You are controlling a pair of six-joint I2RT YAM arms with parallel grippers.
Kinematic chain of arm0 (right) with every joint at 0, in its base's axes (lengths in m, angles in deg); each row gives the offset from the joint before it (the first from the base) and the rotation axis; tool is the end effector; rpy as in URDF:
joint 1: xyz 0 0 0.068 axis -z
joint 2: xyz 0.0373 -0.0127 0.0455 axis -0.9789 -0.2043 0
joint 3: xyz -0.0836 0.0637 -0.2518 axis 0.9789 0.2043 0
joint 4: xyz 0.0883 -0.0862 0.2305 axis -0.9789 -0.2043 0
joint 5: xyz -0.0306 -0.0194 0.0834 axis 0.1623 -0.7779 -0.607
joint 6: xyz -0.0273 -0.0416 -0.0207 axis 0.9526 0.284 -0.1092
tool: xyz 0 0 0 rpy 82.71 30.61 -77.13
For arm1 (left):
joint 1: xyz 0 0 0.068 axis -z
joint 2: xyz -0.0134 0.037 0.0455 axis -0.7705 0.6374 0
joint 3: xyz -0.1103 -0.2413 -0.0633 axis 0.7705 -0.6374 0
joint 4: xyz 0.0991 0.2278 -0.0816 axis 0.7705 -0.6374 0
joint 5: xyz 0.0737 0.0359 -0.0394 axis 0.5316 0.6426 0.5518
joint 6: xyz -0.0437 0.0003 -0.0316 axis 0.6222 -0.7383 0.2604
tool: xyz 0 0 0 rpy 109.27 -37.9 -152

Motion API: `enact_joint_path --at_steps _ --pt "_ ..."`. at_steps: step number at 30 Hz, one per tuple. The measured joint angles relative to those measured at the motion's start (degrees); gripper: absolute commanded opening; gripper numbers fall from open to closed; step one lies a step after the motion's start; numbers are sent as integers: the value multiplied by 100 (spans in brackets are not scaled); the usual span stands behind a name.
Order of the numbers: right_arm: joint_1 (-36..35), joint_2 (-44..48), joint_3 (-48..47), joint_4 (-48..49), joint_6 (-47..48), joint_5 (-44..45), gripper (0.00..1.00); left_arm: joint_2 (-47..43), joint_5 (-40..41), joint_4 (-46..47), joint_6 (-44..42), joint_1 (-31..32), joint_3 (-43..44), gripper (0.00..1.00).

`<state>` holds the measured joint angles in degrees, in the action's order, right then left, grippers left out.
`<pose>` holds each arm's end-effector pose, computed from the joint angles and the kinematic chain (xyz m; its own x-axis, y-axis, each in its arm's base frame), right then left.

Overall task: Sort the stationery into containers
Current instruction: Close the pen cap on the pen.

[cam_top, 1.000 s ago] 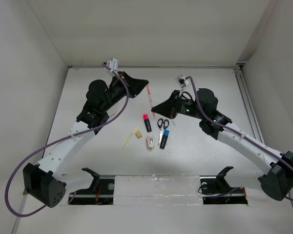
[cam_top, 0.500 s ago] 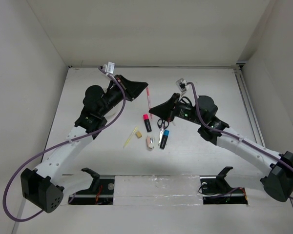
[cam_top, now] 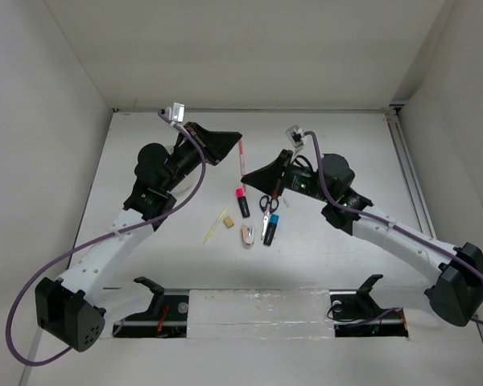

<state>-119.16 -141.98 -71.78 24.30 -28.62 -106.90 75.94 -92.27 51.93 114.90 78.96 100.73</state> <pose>0.2052 0.1978 0.3550 -0.4554 0.3018 -0.8376 -0.7923 0.2918 0.5359 0.2119 -0.1295 0.4098 -0.2477 -0.5584 -0.7917 0.7566 0.3989 -0.5181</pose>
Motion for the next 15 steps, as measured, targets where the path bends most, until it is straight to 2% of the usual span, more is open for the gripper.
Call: enact_joint_path --at_steps 6,15 --pt "155 -387 -522 -374 35 -612 0 -2 33 -11 -284 -33 20 0" --pt "501 -463 -953 -1141 372 -1349 0 31 66 -442 -675 -42 221 0"
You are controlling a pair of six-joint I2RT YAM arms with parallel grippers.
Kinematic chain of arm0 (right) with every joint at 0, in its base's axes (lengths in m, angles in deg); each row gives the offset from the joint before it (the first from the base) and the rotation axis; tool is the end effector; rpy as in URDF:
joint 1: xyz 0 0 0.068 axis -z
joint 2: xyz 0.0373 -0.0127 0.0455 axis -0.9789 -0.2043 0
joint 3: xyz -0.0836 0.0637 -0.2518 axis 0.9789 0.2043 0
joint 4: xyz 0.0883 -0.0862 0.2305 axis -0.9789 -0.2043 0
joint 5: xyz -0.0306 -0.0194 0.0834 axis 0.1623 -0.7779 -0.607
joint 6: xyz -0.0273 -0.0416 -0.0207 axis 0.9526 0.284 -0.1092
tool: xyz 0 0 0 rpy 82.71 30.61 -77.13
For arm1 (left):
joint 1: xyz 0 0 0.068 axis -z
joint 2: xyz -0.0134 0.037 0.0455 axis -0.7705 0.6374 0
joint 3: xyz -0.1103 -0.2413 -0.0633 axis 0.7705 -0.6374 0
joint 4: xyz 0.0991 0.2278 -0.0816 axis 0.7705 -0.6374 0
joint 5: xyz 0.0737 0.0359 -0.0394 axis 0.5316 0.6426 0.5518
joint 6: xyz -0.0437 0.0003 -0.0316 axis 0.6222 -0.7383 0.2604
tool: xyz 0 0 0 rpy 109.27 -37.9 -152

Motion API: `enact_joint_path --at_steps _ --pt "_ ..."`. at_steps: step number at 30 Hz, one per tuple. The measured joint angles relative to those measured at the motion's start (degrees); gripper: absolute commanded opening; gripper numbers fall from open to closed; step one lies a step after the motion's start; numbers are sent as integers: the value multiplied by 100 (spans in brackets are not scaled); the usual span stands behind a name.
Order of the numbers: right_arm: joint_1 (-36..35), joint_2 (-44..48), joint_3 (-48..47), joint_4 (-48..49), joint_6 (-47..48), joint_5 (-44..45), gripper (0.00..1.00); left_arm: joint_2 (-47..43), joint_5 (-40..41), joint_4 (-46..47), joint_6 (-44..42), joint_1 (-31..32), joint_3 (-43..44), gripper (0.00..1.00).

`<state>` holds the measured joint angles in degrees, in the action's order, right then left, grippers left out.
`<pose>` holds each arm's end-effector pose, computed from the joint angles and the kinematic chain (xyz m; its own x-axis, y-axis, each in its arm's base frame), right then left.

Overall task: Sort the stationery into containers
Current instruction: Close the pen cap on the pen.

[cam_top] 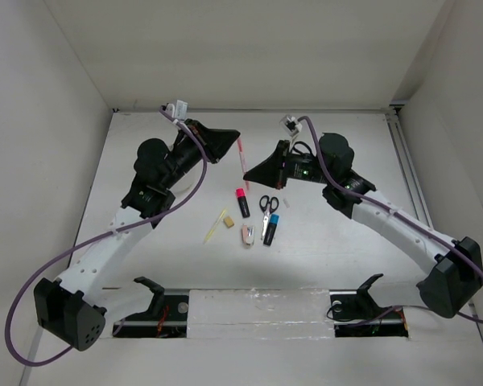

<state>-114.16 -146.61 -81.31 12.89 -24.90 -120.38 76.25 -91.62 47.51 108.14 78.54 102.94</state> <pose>0.2315 0.1951 0.3711 -0.5034 0.1448 -0.8518 -0.8202 0.2301 0.5238 0.2148 -0.1285 0.4144 -0.1822 -0.4956 -0.8492 0.7545 0.4834 -0.4440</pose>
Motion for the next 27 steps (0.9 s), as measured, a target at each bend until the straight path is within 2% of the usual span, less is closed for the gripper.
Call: enact_joint_path --at_steps 15,16,17,20,21,27 --pt "52 -81 -111 -343 260 -181 0 155 -199 -212 -177 0 153 0" --pt "26 -90 -111 -341 286 -179 0 153 -186 -264 -170 2 186 8" --pt "-7 -96 -111 -328 308 -157 0 155 -184 -321 -175 2 240 42" --pt "-107 -92 -136 98 415 -111 0 160 -269 -708 -155 46 415 71" --pt "-144 -79 -168 267 452 -109 0 177 -271 -841 -142 76 452 100" --pt "-240 -31 -210 800 540 39 0 190 87 -1161 -68 140 796 100"
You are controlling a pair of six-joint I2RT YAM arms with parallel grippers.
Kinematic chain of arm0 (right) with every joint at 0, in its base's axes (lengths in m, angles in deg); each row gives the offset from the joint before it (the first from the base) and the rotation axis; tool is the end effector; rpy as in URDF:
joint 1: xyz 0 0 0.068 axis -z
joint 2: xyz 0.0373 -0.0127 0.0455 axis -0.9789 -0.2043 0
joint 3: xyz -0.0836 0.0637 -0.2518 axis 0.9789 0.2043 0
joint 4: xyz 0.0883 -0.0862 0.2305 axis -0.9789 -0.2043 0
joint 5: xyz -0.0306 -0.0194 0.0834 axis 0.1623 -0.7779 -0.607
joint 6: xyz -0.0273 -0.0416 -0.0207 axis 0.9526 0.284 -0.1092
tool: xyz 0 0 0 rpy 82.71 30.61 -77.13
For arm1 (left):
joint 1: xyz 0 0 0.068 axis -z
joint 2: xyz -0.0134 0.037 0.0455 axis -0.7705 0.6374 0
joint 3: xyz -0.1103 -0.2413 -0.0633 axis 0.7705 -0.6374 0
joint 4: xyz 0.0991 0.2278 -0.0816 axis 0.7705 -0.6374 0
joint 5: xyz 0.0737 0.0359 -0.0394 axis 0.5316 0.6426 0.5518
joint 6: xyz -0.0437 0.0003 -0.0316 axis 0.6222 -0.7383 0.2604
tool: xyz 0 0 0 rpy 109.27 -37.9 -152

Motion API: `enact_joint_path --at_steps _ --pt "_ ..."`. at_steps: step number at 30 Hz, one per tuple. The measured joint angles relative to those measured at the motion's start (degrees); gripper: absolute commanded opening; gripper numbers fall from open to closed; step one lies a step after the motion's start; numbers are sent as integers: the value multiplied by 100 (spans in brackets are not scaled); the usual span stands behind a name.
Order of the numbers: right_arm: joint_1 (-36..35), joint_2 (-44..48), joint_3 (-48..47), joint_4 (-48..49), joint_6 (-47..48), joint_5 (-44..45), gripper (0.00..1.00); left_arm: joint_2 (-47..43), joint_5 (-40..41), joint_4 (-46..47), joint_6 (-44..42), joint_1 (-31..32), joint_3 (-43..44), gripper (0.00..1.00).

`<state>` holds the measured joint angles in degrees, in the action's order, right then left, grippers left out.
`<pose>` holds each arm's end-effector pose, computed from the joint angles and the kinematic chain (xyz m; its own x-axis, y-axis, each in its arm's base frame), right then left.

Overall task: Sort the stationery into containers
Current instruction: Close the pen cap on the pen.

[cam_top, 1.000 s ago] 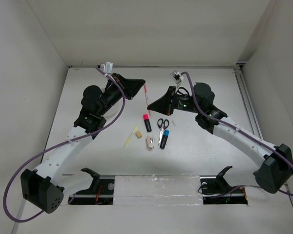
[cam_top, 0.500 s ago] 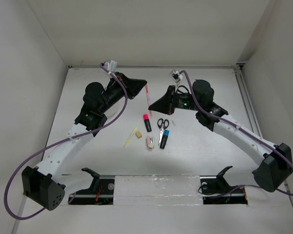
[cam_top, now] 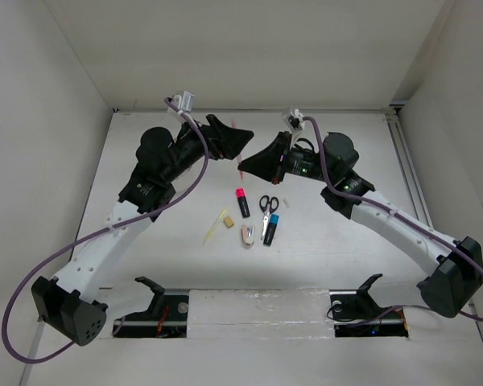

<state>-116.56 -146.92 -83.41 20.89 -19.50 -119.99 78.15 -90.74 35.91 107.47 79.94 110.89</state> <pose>0.2230 0.2043 0.3967 -0.3053 0.2047 -0.9300 -0.9244 0.1707 0.3410 0.2167 -0.1361 0.4344 -0.2521 -0.4509 -0.8562 0.7218 0.5018 -0.4768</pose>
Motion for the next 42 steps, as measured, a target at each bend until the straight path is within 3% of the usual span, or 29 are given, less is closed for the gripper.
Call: enact_joint_path --at_steps 11,18,22,26,29,30,31,32,33,34,35,38,42 --pt "0 -61 -20 70 90 363 0 -859 129 297 -26 -2 -39 100" --pt "0 -179 -44 68 85 446 0 -623 42 122 -116 -2 -374 98" --pt "0 -179 -72 70 85 402 0 -367 44 20 -164 -2 -387 83" --pt "-9 -179 -85 72 85 354 0 -284 24 9 -201 -2 -387 61" --pt "-28 -184 -83 31 83 372 0 -291 -109 122 -227 2 -387 13" --pt "-28 -199 -83 22 83 374 0 -295 -129 136 -181 26 -387 12" --pt "-28 -210 -83 13 81 398 0 -297 -205 179 -225 42 -387 0" --pt "-31 -221 -83 11 83 396 1 -297 -247 192 -208 42 -380 0" --pt "-31 -223 -83 2 81 404 15 -291 -291 201 -223 44 -380 0" --pt "-33 -223 -83 -9 76 407 64 -286 -317 201 -223 39 -380 0" --pt "-35 -223 -83 -11 50 407 99 -269 -313 205 -227 35 -378 0" --pt "-15 -201 -81 26 79 409 100 -186 -46 140 -291 33 -376 0" --pt "201 278 295 -101 87 761 100 22 1054 -17 -514 35 -345 0"
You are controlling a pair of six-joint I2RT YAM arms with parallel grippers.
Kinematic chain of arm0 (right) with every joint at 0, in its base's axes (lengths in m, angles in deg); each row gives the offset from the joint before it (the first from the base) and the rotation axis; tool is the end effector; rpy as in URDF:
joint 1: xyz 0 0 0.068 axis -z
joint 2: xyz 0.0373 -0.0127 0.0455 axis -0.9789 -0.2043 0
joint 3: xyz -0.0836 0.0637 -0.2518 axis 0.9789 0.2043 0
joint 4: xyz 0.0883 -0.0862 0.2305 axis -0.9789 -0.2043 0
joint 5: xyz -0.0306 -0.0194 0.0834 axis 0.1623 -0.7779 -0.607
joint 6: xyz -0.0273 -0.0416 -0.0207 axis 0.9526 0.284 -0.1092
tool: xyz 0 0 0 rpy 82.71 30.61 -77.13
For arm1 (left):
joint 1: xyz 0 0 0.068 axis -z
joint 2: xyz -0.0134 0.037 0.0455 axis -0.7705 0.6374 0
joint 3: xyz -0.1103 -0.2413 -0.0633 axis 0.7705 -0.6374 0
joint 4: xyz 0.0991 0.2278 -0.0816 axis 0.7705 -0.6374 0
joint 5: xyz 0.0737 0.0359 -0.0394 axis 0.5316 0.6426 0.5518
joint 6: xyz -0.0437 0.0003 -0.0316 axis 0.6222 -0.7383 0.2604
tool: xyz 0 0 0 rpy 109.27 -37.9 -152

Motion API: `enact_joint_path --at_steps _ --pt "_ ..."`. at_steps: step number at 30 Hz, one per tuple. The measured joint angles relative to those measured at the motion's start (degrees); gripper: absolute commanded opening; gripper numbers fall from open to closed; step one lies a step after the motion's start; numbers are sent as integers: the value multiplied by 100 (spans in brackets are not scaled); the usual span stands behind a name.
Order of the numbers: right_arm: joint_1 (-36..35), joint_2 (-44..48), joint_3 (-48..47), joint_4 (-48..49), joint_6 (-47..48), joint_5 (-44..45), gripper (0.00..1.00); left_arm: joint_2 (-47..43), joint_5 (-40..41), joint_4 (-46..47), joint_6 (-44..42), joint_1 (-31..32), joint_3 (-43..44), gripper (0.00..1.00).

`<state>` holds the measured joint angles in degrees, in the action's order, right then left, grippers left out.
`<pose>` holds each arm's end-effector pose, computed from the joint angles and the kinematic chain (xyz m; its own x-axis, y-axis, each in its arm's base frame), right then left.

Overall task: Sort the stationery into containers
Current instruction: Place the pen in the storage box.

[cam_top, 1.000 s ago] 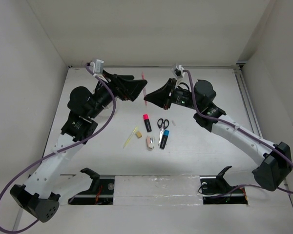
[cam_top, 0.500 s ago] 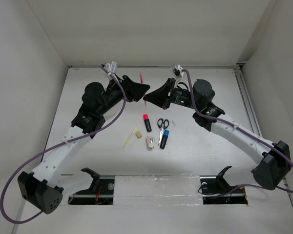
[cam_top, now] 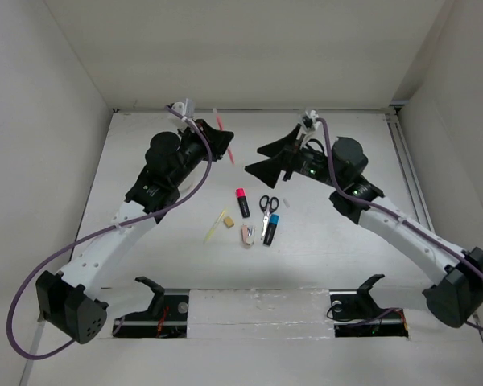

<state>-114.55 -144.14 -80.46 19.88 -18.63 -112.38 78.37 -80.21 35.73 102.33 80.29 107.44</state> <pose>0.2249 0.1877 0.3906 -0.2808 0.2542 -0.9255 -0.8775 0.3225 0.3548 0.2252 -0.1354 0.4122 -0.1795 -0.4318 -0.8839 0.6048 0.6602 -0.4454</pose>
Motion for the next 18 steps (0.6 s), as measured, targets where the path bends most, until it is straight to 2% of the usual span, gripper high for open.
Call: enact_joint_path --at_steps 5,8,13,18 --pt "249 1198 667 -382 68 601 100 437 1753 122 -503 -24 37 0" --pt "249 1803 916 -575 173 704 100 756 2426 378 -811 -234 37 0" --pt "249 2302 1314 -807 282 737 100 1257 3136 726 -1231 -706 44 0" --pt "199 2288 1641 -1014 304 686 100 1665 3279 723 -1438 -1178 319 0"
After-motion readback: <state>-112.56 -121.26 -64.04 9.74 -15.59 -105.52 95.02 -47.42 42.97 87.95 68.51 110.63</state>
